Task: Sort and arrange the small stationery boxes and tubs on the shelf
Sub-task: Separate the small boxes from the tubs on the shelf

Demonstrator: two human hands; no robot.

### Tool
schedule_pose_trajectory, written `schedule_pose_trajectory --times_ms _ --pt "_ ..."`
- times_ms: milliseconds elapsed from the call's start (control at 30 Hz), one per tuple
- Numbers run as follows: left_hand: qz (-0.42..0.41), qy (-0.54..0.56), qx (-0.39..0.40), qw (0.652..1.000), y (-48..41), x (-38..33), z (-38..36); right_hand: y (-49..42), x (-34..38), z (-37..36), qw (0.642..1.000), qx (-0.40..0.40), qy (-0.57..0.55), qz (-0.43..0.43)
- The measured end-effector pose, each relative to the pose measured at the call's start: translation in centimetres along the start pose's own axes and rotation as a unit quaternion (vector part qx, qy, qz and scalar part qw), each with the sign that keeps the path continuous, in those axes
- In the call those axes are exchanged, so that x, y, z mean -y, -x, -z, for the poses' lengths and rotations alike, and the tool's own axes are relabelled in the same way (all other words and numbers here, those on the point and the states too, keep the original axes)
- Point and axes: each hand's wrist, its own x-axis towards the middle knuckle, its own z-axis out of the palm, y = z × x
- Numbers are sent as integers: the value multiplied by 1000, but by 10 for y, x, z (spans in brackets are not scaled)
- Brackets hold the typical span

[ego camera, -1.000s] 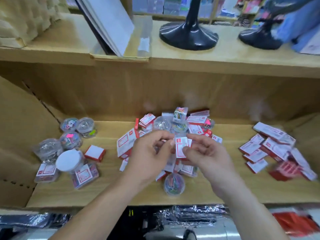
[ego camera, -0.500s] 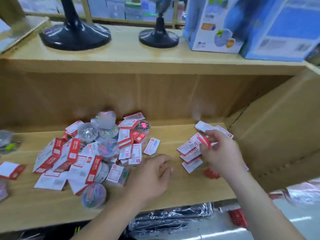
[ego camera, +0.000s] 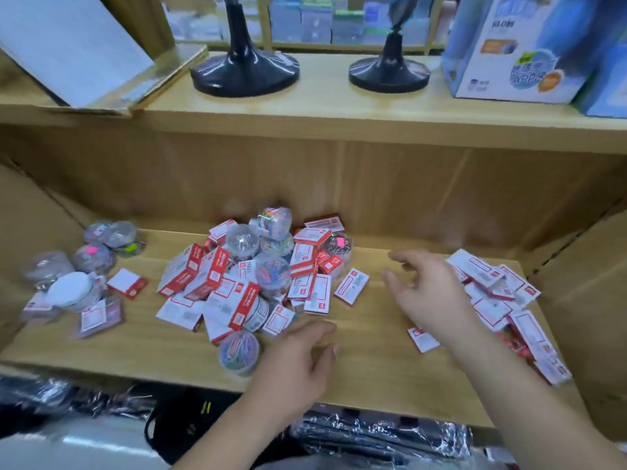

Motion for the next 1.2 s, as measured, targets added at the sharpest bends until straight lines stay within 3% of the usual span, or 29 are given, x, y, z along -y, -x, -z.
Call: schedule_pose_trajectory --times_ms 67,200,267,400,567,633,733,933,1067,1200 --pt "-13 -9 -43 999 7 9 21 9 25 -28 996 59 -63 19" --pt "-33 -72 -141 987 7 29 58 4 42 -62 987 158 -1 14" --pt "-80 -124 -162 976 -3 27 68 1 44 -61 978 204 -42 -10" --pt "-164 -233 -114 952 -35 11 73 9 42 -59 980 171 -103 -6" --pt "-120 -295 -11 948 -75 20 70 14 47 -58 981 176 -82 -21" --pt "-109 -329 19 938 -81 26 68 10 41 -56 976 169 -106 -84" --pt "-127 -346 5 930 -81 28 66 13 36 -54 961 171 -144 -162" --pt "-214 -312 -39 925 -75 37 66 12 38 -68 979 181 32 -91" --pt "-225 -282 -48 931 -78 35 69 21 36 -73 982 148 30 -110" --pt "-209 -349 -40 912 -85 27 63 29 36 -69 980 121 13 -156"
